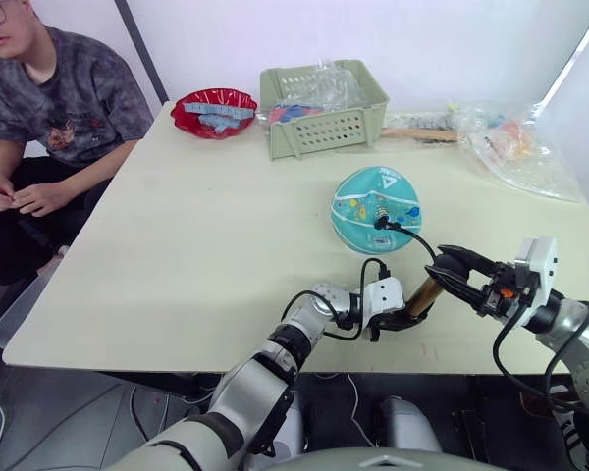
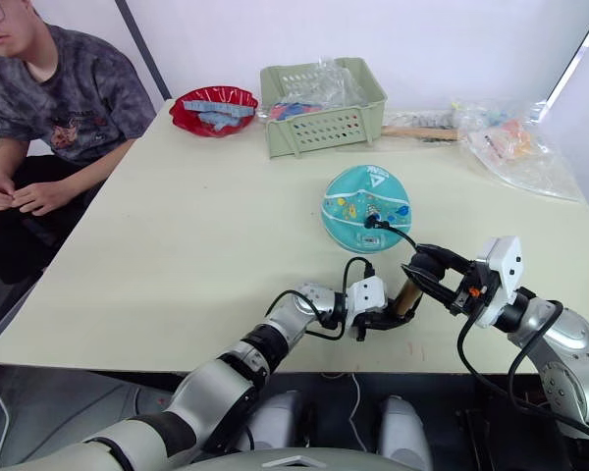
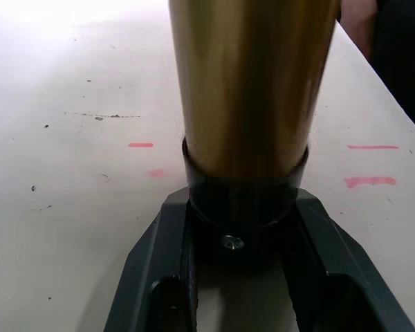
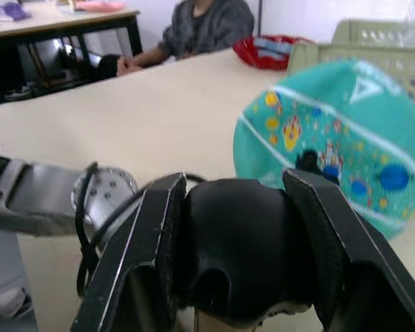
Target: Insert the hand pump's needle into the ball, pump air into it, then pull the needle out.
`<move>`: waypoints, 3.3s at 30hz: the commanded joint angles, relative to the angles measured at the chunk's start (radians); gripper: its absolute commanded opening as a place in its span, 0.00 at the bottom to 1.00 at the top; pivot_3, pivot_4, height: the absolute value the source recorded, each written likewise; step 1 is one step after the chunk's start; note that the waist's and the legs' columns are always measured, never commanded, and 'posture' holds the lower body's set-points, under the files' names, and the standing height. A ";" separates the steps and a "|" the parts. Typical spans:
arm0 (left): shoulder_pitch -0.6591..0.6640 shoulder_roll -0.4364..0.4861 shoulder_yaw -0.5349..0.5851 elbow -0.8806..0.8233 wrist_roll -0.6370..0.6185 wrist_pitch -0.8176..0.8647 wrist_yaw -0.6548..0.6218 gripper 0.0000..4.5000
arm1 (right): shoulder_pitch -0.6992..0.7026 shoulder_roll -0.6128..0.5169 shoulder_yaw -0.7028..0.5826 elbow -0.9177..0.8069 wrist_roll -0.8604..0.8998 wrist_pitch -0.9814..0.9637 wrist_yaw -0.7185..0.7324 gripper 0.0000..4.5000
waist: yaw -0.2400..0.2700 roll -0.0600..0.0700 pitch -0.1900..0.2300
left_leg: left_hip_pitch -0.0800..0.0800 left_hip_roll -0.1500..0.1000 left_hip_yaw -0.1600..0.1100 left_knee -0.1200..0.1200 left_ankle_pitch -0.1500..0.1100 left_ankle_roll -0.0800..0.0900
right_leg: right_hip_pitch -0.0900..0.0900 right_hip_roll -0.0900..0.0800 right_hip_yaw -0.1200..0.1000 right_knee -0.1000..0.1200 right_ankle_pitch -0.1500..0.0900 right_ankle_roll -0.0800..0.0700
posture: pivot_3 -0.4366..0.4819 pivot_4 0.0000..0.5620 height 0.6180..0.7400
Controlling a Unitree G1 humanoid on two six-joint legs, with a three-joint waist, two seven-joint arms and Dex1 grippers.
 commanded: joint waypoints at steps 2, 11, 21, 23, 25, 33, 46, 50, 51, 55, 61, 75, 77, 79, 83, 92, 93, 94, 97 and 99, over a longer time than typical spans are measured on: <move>0.028 0.007 -0.020 0.063 0.032 0.043 -0.005 0.25 | -0.002 -0.003 -0.012 -0.005 0.015 0.047 -0.012 0.38 | 0.002 0.000 0.001 | 0.001 0.000 0.002 0.000 -0.001 0.000 | -0.001 -0.005 -0.004 0.000 0.001 0.001 | 0.48 0.27 1.00; 0.028 0.004 -0.017 0.072 0.037 0.036 -0.006 0.25 | -0.106 -0.169 -0.272 -0.149 0.308 0.238 -0.058 0.38 | 0.005 0.007 0.006 | 0.000 -0.003 0.013 0.000 -0.008 0.009 | -0.004 -0.015 -0.006 -0.004 0.004 0.003 | 0.48 0.27 1.00; 0.030 0.000 -0.020 0.076 0.040 0.031 -0.011 0.25 | -0.194 -0.328 -0.478 -0.135 0.528 0.390 -0.101 0.38 | 0.004 0.004 0.008 | -0.004 -0.003 0.022 0.001 -0.014 0.016 | -0.004 -0.022 -0.010 -0.019 0.013 0.012 | 0.48 0.27 1.00; 0.029 -0.001 -0.021 0.077 0.041 0.031 -0.011 0.25 | -0.210 -0.348 -0.494 -0.126 0.549 0.409 -0.107 0.38 | 0.005 0.004 0.008 | -0.005 -0.003 0.022 0.001 -0.014 0.016 | -0.004 -0.022 -0.010 -0.019 0.013 0.012 | 0.48 0.27 1.00; 0.029 -0.001 -0.021 0.078 0.041 0.031 -0.011 0.25 | -0.231 -0.366 -0.514 -0.114 0.572 0.425 -0.115 0.38 | 0.006 0.004 0.008 | -0.005 -0.002 0.022 0.001 -0.014 0.016 | -0.004 -0.022 -0.011 -0.019 0.013 0.012 | 0.48 0.27 1.00; 0.031 0.001 -0.022 0.080 0.043 0.031 -0.010 0.25 | -0.249 -0.390 -0.516 -0.110 0.592 0.467 -0.118 0.38 | 0.007 0.005 0.007 | -0.008 -0.001 0.023 0.002 -0.013 0.016 | -0.009 -0.021 -0.013 -0.019 0.015 0.010 | 0.48 0.27 1.00; 0.035 -0.002 -0.024 0.081 0.042 0.022 -0.001 0.25 | -0.046 -0.230 -0.225 -0.198 0.288 0.347 -0.114 0.38 | 0.003 0.003 0.003 | -0.014 0.004 0.020 0.012 -0.013 0.016 | -0.015 -0.022 -0.024 -0.018 0.024 0.010 | 0.48 0.27 1.00; 0.036 -0.006 -0.025 0.082 0.043 0.021 0.005 0.25 | 0.010 -0.167 -0.122 -0.191 0.169 0.280 -0.124 0.38 | 0.003 0.003 0.000 | -0.013 0.004 0.021 0.012 -0.013 0.016 | -0.015 -0.022 -0.024 -0.018 0.025 0.010 | 0.48 0.27 1.00; 0.036 -0.007 -0.025 0.083 0.044 0.020 0.006 0.25 | 0.019 -0.158 -0.095 -0.189 0.136 0.263 -0.124 0.38 | 0.003 0.003 0.000 | -0.013 0.004 0.020 0.012 -0.013 0.015 | -0.015 -0.022 -0.024 -0.018 0.026 0.010 | 0.48 0.27 1.00; 0.035 -0.013 -0.025 0.086 0.043 0.022 0.011 0.25 | 0.048 -0.108 0.005 -0.159 0.021 0.202 -0.145 0.38 | 0.004 0.003 -0.002 | -0.011 0.005 0.020 0.012 -0.013 0.015 | -0.015 -0.022 -0.026 -0.018 0.027 0.010 | 0.48 0.27 1.00; 0.034 -0.028 -0.025 0.091 0.042 0.020 0.016 0.25 | 0.064 -0.053 0.094 -0.115 -0.098 0.141 -0.165 0.38 | 0.005 0.005 -0.005 | -0.012 0.004 0.020 0.012 -0.013 0.015 | -0.016 -0.023 -0.027 -0.019 0.028 0.009 | 0.48 0.27 1.00; 0.024 -0.057 -0.019 0.106 0.040 0.009 0.015 0.25 | -0.091 -0.132 -0.180 -0.262 0.251 0.312 -0.188 0.38 | 0.021 0.017 0.003 | -0.016 0.003 0.013 0.014 -0.013 0.015 | -0.015 -0.026 -0.034 -0.019 0.028 0.009 | 0.48 0.27 1.00; 0.024 -0.063 -0.019 0.109 0.041 0.010 0.015 0.25 | -0.132 -0.201 -0.270 -0.259 0.355 0.366 -0.180 0.38 | 0.027 0.019 0.006 | -0.017 0.001 0.012 0.014 -0.013 0.015 | -0.015 -0.026 -0.035 -0.019 0.028 0.008 | 0.48 0.27 1.00; 0.024 -0.066 -0.019 0.111 0.040 0.011 0.012 0.25 | -0.162 -0.255 -0.350 -0.238 0.433 0.400 -0.175 0.38 | 0.032 0.020 0.007 | -0.019 0.001 0.012 0.014 -0.013 0.015 | -0.016 -0.026 -0.036 -0.020 0.028 0.008 | 0.48 0.27 1.00; 0.021 -0.066 -0.019 0.115 0.043 0.009 0.012 0.25 | -0.234 -0.337 -0.458 -0.179 0.553 0.457 -0.194 0.38 | 0.032 0.020 0.008 | -0.021 0.001 0.009 0.015 -0.013 0.015 | -0.016 -0.026 -0.039 -0.021 0.028 0.008 | 0.48 0.27 1.00; 0.018 -0.064 -0.019 0.123 0.046 0.004 0.017 0.25 | -0.327 -0.459 -0.550 -0.082 0.661 0.540 -0.185 0.38 | 0.031 0.018 0.010 | -0.023 0.000 0.008 0.016 -0.013 0.015 | -0.016 -0.026 -0.040 -0.021 0.028 0.008 | 0.48 0.27 1.00; 0.018 -0.064 -0.019 0.123 0.046 0.003 0.018 0.25 | -0.331 -0.457 -0.550 -0.078 0.663 0.542 -0.188 0.38 | 0.032 0.018 0.010 | -0.024 0.000 0.008 0.016 -0.013 0.015 | -0.016 -0.026 -0.040 -0.021 0.028 0.008 | 0.48 0.27 1.00; 0.018 -0.065 -0.019 0.123 0.046 0.003 0.019 0.25 | -0.321 -0.450 -0.541 -0.087 0.650 0.539 -0.179 0.38 | 0.032 0.018 0.010 | -0.025 0.000 0.008 0.016 -0.013 0.015 | -0.017 -0.026 -0.040 -0.021 0.028 0.008 | 0.48 0.27 1.00; 0.017 -0.068 -0.018 0.122 0.045 -0.002 0.023 0.25 | -0.219 -0.402 -0.442 -0.163 0.559 0.533 -0.152 0.38 | 0.032 0.018 0.009 | -0.025 0.000 0.008 0.017 -0.013 0.015 | -0.017 -0.026 -0.040 -0.021 0.028 0.008 | 0.48 0.27 1.00; 0.015 -0.070 -0.016 0.121 0.044 -0.005 0.025 0.25 | -0.165 -0.373 -0.375 -0.190 0.480 0.508 -0.153 0.38 | 0.031 0.016 0.007 | -0.025 0.000 0.005 0.017 -0.013 0.015 | -0.017 -0.026 -0.042 -0.021 0.028 0.008 | 0.48 0.27 1.00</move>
